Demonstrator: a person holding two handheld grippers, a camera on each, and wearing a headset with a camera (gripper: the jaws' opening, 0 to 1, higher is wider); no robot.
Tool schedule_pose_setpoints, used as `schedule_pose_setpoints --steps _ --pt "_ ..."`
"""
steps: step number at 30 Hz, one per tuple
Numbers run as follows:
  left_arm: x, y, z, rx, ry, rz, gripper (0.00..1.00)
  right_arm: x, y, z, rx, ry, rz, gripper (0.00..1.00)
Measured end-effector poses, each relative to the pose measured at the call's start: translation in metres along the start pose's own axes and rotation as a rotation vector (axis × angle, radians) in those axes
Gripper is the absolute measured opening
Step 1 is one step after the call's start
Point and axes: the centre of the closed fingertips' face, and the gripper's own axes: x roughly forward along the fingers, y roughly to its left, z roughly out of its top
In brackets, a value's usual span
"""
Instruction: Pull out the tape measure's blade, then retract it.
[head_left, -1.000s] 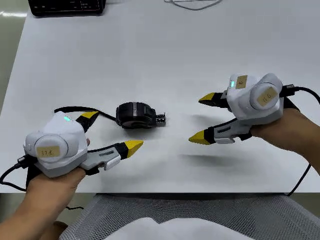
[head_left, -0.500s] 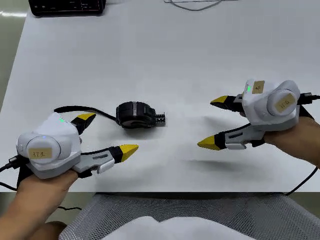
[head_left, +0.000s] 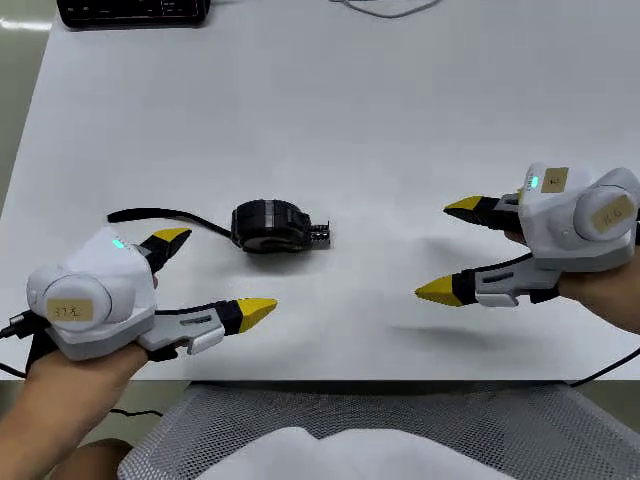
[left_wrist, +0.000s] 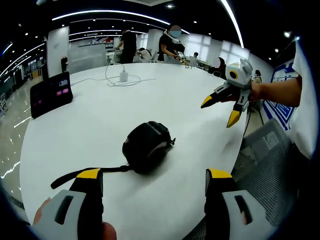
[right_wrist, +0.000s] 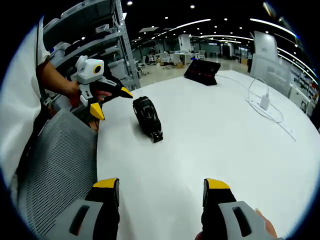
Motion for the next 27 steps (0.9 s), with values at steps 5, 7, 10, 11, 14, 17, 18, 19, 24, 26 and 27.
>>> schedule_pose_setpoints --steps 5,7,10,11,14,17,18,19,24,26,27 --pt "-0.002 0.002 0.000 0.005 0.001 0.007 0.82 -0.008 -0.003 -0.004 0.008 0.001 -0.021 0.68" --pt "-0.003 0.003 0.000 0.011 0.000 0.013 0.83 -0.011 -0.005 -0.007 0.012 0.003 -0.029 0.68" --pt "-0.005 0.003 0.000 0.021 0.002 0.016 0.84 -0.015 -0.005 -0.010 0.018 0.005 -0.037 0.69" --pt "-0.005 0.004 0.000 0.026 0.002 0.016 0.86 -0.016 -0.005 -0.011 0.017 0.006 -0.039 0.69" --pt "-0.006 0.003 0.000 0.026 -0.001 0.013 0.87 -0.020 -0.004 -0.015 0.018 0.010 -0.045 0.70" --pt "-0.008 0.003 0.002 0.027 -0.007 0.006 0.88 -0.024 -0.003 -0.017 0.023 0.008 -0.047 0.72" --pt "-0.009 0.003 0.002 0.029 -0.006 0.004 0.89 -0.026 -0.003 -0.018 0.024 0.008 -0.050 0.72" --pt "-0.009 0.003 0.002 0.029 -0.009 0.001 0.90 -0.027 -0.004 -0.019 0.022 0.007 -0.054 0.72" --pt "-0.012 0.004 0.004 0.045 -0.018 0.001 0.97 -0.032 -0.001 -0.024 0.016 0.010 -0.055 0.75" --pt "-0.013 0.005 0.003 0.051 -0.017 0.003 0.97 -0.035 -0.001 -0.024 0.011 0.006 -0.058 0.76" --pt "-0.014 0.005 0.003 0.051 -0.019 0.000 0.97 -0.037 -0.001 -0.025 0.014 0.003 -0.057 0.76"
